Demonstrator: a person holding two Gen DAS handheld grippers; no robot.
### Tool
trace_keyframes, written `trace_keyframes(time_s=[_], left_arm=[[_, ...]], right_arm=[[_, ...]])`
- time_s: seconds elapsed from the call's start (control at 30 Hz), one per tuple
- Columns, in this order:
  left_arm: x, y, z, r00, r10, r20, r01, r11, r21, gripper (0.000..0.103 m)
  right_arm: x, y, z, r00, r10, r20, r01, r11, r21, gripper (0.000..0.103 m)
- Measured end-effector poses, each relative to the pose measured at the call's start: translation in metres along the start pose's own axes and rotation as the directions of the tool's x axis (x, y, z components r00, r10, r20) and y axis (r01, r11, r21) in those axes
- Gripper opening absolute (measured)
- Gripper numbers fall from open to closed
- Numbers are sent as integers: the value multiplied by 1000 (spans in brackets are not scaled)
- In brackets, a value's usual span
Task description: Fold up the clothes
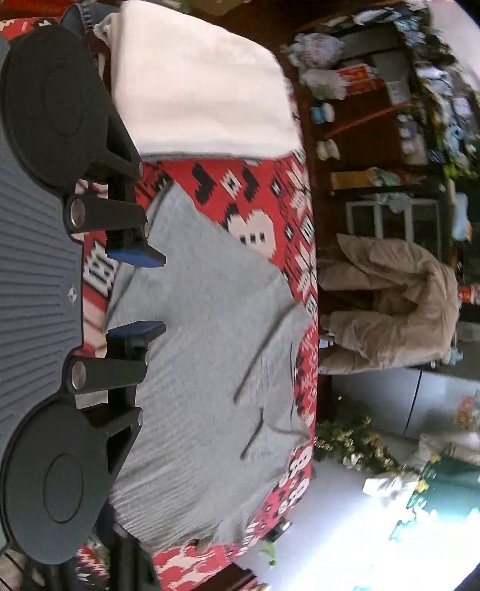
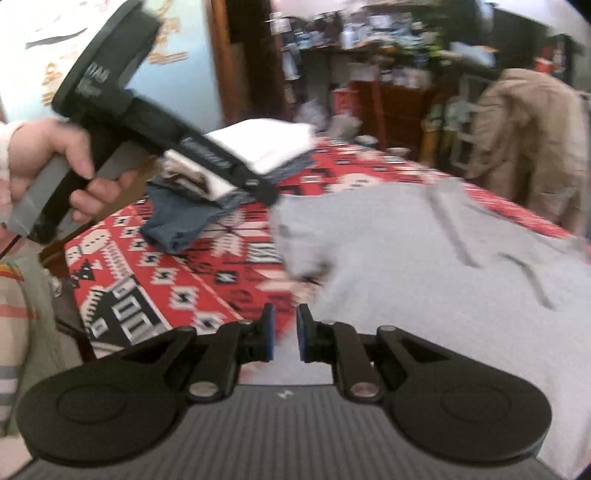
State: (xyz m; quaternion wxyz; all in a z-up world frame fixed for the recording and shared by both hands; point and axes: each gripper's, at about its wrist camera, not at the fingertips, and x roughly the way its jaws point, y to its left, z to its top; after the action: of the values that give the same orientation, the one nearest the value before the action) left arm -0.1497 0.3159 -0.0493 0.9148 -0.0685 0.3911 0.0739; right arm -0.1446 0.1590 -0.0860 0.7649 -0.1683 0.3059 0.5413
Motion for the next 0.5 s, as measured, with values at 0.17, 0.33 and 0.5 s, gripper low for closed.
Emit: trace_keyframes(time_s=[0.17,0.33,0.5], left_arm=[[2,-52,-7,999,-46,17,45,997,63,32],[13,-101,-32,998,-70,-8,70,990,126,32],[17,-133,-62,997,-65,-34,70,983,167,32]], right_arm=[[-59,-45,-36,986,-169,2,168,983,68,22],[-100,-98,-85,942,-331,-56,336,930,150,22],[-141,-129,-130,909,-408,-86,415,873,257,22]])
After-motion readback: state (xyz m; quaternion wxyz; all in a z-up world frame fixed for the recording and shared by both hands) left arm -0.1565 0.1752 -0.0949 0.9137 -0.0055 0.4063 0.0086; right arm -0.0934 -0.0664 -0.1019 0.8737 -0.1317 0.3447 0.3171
